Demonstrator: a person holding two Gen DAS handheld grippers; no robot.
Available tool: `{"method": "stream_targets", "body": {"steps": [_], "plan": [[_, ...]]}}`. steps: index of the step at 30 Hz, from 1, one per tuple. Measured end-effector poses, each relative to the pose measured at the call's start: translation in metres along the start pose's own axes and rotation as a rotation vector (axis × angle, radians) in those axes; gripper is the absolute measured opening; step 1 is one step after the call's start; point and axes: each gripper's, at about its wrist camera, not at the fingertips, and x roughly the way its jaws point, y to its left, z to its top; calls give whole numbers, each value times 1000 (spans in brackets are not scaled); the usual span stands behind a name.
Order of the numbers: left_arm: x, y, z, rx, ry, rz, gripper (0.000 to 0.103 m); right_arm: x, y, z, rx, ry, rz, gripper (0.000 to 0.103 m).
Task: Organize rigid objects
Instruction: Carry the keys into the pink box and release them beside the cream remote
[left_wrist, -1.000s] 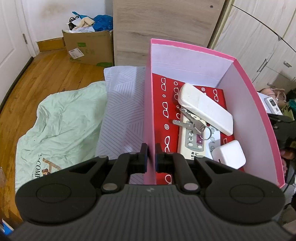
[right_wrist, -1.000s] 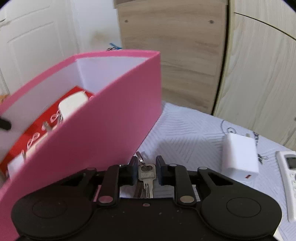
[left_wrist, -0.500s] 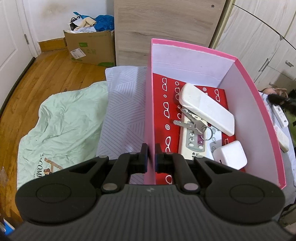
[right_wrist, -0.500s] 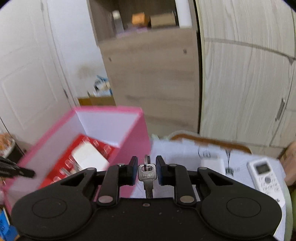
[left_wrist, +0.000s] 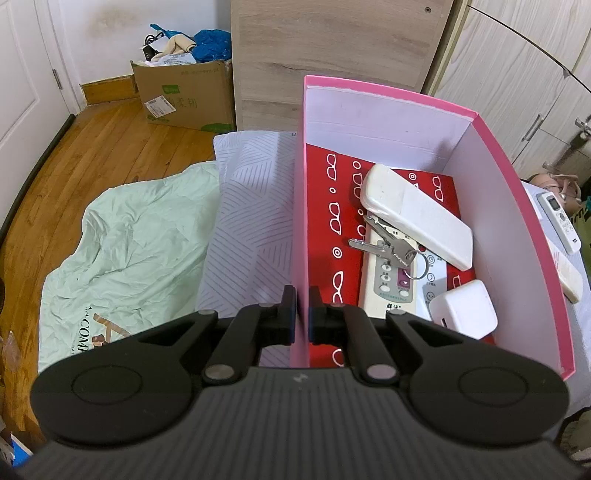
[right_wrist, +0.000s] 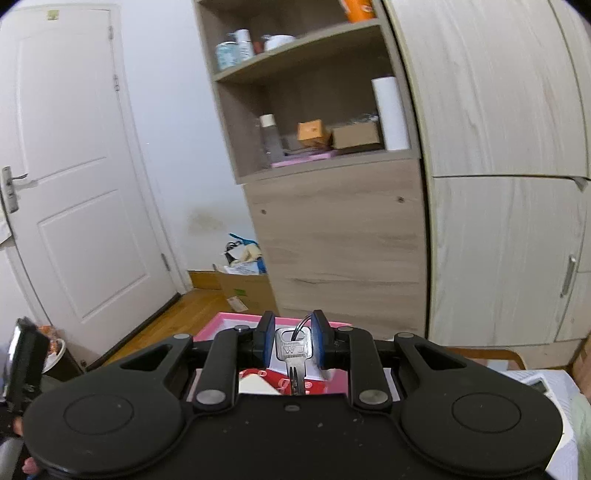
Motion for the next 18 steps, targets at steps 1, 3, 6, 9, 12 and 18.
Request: {"method": "stream_targets", "body": {"steps": [1,3,6,9,12,18], "plan": [[0,0,0,2,0,1,6,1,3,1,-5,1,-12,25],[0,0,0,2,-2,2,6,4,7,2,8,7,-7,25],[1,0,-1,11,-1,5,6,11,13,2,15,19,25,25],[3,-1,-2,15,4,5,6,23,22,-1,-6,45,33,25],[3,0,-2,15,4,4,6,42,31,-8,-26,89,33,25],[2,-5,-4,34,-3,15,6,86,42,-24,-75,182,-23,25]]}}
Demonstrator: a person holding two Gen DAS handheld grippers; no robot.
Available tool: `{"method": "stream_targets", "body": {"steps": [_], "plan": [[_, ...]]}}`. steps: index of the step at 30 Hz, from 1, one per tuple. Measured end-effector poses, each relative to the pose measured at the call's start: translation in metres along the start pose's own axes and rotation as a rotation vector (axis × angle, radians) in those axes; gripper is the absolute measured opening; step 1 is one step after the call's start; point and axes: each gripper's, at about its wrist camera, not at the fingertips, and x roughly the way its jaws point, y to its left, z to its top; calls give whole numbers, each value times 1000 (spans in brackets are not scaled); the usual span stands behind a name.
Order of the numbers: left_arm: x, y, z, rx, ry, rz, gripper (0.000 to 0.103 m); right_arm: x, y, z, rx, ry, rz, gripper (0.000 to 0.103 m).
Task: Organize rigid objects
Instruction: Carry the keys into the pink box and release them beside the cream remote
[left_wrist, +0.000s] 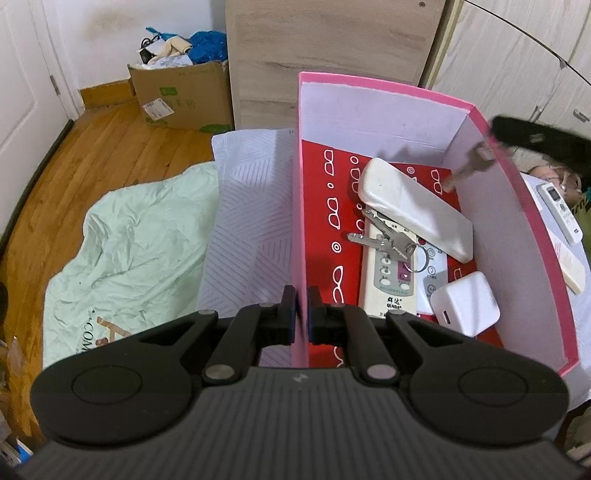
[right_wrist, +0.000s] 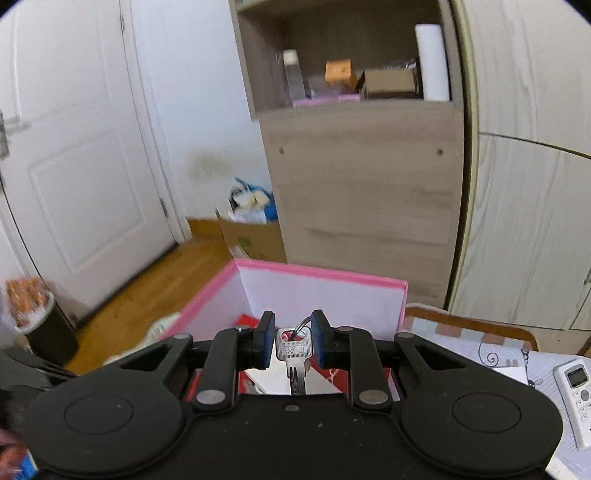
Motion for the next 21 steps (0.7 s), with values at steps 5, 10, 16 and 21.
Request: {"method": "stream_targets", "body": {"steps": [5,10,16,21], "plan": [[-2,0,0,12,-2,-3,6,30,18,-5,-133,63,-132,25],[-3,1,1,12,-2,-8,6,53,17,-8,-134,161,-211,25],[-3,2,1,10,0,-18,6,58,5,-9,-62,212,-190,25],[-2,3,1,9,2,-14,6,52,6,-9,-60,199,-167,31]]}}
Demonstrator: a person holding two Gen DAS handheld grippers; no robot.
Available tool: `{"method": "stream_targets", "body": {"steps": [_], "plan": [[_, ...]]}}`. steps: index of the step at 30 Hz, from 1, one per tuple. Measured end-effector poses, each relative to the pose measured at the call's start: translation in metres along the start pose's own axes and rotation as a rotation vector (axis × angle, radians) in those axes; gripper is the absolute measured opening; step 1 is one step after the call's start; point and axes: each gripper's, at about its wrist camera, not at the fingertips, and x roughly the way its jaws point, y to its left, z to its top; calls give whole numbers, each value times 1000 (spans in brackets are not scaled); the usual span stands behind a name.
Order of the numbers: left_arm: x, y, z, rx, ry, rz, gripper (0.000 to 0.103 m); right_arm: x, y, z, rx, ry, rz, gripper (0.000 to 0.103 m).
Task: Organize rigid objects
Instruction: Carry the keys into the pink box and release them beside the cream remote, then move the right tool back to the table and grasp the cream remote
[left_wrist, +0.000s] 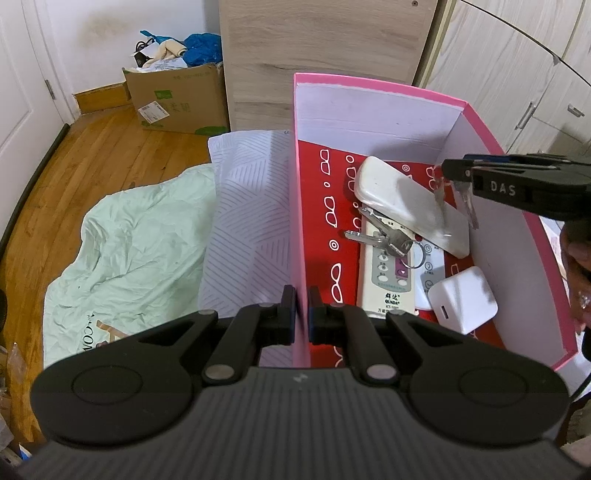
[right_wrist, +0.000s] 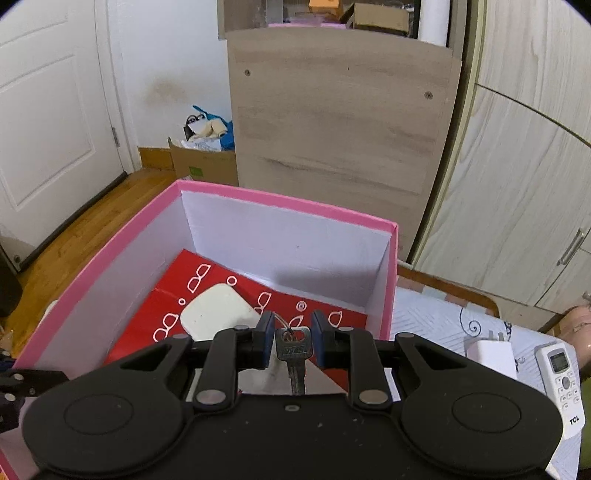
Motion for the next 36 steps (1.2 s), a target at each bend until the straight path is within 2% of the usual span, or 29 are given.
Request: {"method": "stream_targets", "body": {"steps": [4,11,16,21,29,36], "plan": [[2,-1,0,0,2,3,6,-8,1,1,-37,-32,-21,38],[3,-3,1,1,4,10,6,-42,-15,2,-45,-61,5,43],[3,-5,1,4,0,16,6,-79,-47,-2,-11,-66,19,47],[2,-4,2,1,5,14,6,-110,-89,-15,48,-42,76,47],[2,-3,4,2,4,13,6,-127,-141,-65,-45,20,68,63],[4,-7,4,-3,9,30,6,-88,-202,-119,-34,114,59,65]]}}
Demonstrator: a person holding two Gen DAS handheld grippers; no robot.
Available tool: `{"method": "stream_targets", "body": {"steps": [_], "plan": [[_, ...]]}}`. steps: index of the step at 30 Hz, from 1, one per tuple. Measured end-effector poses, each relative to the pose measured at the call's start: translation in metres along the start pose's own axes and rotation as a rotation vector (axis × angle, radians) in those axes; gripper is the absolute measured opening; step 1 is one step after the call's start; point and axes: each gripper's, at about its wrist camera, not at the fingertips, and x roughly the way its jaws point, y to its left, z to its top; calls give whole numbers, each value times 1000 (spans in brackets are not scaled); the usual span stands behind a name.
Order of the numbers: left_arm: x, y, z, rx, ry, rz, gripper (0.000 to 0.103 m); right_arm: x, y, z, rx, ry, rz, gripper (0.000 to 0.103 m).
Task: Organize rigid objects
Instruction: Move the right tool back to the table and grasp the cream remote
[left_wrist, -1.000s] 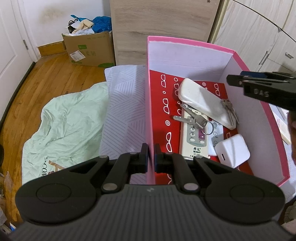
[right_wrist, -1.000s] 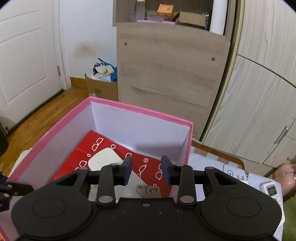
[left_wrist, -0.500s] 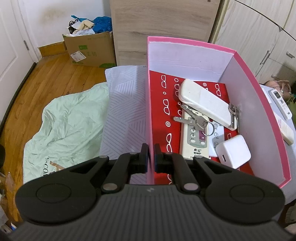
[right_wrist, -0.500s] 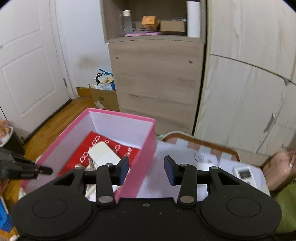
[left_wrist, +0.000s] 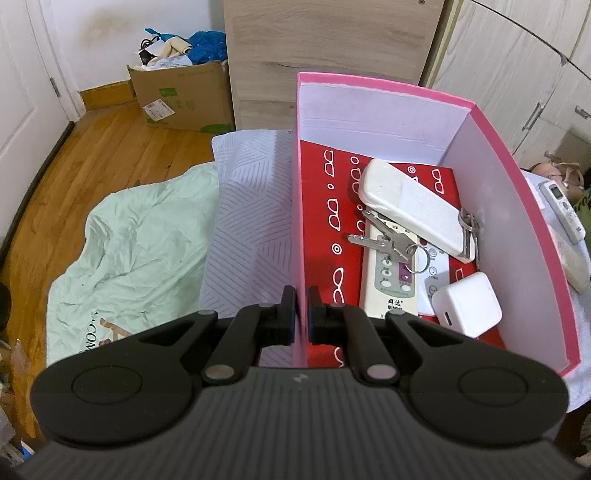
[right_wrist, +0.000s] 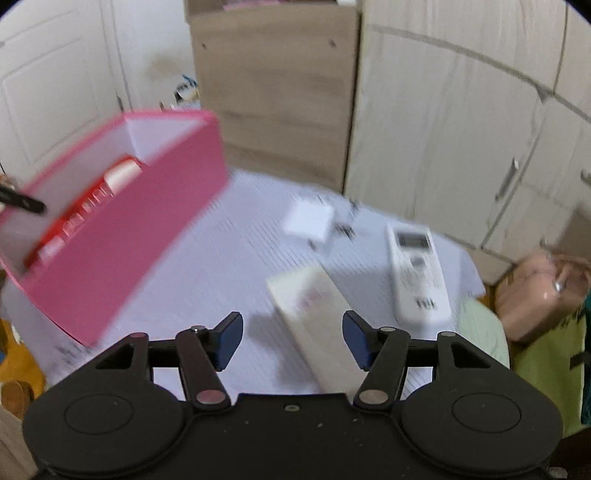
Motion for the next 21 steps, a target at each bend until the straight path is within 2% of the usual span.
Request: {"method": "stream_targets", "body": {"steps": [6,8,13,17,21], "plan": [[2,-7,1,8,2,30,6,25,-21,-23,-33,22,-39,72],[2,-7,3,6,3,37,6,32,-23,-25,-28,19,-51,84],[3,-13,3,23,0,65,6,48,-29,-31,2,29,-61,86],[2,-12,3,17,1,55,6,47,-27,-33,19,18,-43,87],[2,-11,3,17,0,53,6,42,-19,-34,-9,56,7,86]]}}
